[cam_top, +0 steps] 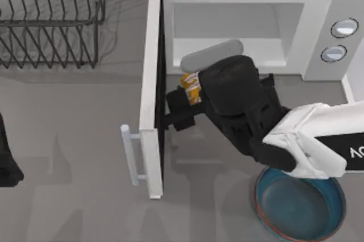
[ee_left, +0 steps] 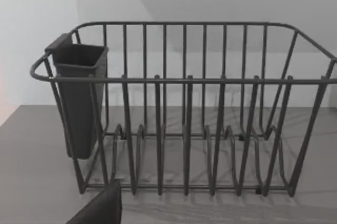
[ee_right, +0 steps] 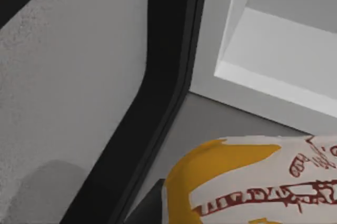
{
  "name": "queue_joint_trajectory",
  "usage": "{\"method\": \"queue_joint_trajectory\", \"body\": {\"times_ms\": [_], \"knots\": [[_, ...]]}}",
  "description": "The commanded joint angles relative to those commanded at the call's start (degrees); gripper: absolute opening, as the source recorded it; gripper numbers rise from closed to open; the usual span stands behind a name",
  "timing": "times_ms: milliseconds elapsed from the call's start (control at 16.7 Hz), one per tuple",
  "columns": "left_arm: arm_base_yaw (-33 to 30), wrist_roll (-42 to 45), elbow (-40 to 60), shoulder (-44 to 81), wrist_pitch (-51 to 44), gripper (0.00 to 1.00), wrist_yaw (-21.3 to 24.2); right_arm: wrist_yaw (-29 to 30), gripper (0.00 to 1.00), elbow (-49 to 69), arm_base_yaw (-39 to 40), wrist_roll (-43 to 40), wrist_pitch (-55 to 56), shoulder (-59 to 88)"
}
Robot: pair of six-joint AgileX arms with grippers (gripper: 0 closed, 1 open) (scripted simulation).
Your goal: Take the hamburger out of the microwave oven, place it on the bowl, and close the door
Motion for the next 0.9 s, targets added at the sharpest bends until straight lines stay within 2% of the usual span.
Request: {"method": "queue_joint_trajectory", "body": {"times_ms": [540, 720, 900], "knots": [[0.00, 0.00, 0.00, 0.00, 0.00, 1.00, 0.00, -0.72, 0.00, 0.94, -0.51, -0.55, -3.84, -2.90], [0.00, 0.00, 0.00, 0.00, 0.00, 1.00, 0.00, -6.20, 0.00, 0.91, -4.30, -6.04, -8.08, -3.23], [0.00, 0.00, 0.00, 0.00, 0.00, 1.00, 0.00, -17.01, 0.00, 0.34, -10.87, -17.00, -15.12, -3.75]]}}
